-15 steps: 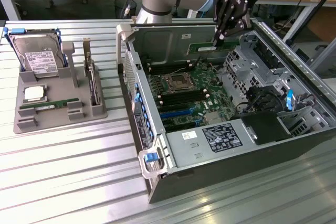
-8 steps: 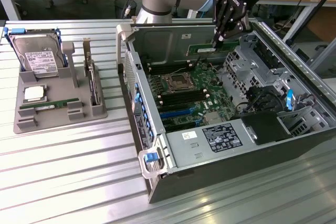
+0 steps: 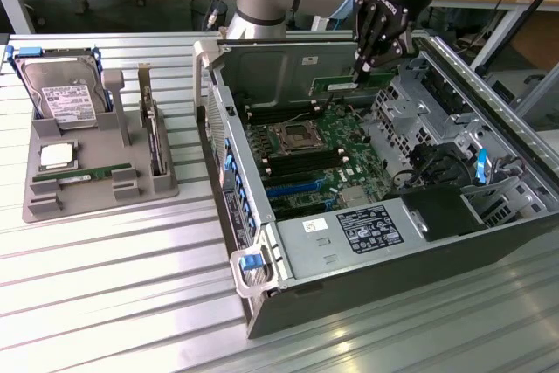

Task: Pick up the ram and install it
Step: 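Insert the ram into the slot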

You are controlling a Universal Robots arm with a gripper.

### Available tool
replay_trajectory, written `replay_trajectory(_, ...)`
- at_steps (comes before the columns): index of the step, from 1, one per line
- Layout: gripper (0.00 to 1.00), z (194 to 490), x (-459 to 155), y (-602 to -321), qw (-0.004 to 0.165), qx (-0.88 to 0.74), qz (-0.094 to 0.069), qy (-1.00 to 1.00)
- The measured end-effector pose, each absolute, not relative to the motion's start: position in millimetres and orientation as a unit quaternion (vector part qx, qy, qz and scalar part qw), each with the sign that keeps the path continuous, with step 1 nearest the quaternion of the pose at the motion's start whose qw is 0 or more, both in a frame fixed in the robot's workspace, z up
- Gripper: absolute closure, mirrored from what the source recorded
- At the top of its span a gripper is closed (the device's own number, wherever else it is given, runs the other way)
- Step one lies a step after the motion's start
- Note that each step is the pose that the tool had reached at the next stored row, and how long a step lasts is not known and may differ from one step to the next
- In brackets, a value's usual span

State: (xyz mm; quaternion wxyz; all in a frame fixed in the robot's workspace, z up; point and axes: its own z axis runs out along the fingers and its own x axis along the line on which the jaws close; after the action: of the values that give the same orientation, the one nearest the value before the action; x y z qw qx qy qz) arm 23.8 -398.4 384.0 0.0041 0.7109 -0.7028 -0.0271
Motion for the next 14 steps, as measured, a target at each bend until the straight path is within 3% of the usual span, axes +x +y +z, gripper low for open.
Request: replay_trajectory(14,0.87,376.5,23.8,-398.6,0.004,0.711,-0.027,-0.703)
